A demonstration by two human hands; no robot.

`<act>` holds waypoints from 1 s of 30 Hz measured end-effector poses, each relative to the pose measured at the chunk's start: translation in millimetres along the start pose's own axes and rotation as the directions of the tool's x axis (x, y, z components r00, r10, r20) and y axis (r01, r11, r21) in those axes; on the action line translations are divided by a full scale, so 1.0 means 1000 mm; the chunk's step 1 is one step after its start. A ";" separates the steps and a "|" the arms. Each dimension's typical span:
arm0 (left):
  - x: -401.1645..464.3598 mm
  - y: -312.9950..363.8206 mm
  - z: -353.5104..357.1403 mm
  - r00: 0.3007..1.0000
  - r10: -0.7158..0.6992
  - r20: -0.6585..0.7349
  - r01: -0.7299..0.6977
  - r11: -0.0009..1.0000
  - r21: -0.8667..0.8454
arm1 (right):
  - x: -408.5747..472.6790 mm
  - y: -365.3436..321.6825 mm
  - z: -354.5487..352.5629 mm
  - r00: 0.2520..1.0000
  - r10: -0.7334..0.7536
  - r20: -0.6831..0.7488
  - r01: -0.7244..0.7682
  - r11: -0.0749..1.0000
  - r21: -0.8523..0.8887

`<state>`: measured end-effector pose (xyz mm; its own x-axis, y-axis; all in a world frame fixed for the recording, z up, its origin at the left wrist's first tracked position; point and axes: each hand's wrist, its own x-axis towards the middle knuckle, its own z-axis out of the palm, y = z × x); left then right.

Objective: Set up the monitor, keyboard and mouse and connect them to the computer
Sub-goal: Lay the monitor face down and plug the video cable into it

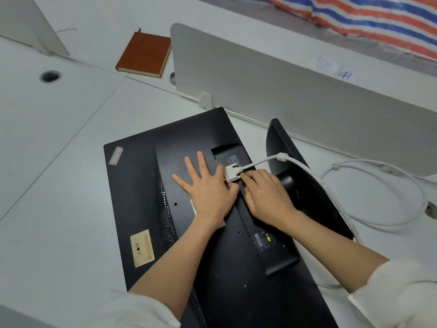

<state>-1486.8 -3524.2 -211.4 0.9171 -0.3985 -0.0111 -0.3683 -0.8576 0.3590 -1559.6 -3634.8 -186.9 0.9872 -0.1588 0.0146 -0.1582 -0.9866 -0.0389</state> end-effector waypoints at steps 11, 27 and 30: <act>0.001 0.000 0.002 1.000 -0.004 -0.003 0.004 1.000 -0.002 | -0.005 0.001 0.000 0.999 0.002 -0.034 -0.002 1.000 0.003; 0.001 -0.001 0.004 0.999 0.004 -0.037 -0.003 1.000 0.018 | -0.003 -0.002 -0.007 0.994 0.023 0.110 -0.023 1.000 0.000; 0.001 -0.003 0.004 1.000 0.003 -0.028 -0.003 1.000 0.000 | -0.007 0.001 -0.014 0.997 -0.012 0.082 0.009 0.999 0.044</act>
<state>-1485.3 -3523.5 -216.6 0.9200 -0.3915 0.0163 -0.3709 -0.8567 0.3585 -1566.7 -3635.2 -172.8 0.9874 -0.1434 -0.0665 -0.1487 -0.9855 -0.0822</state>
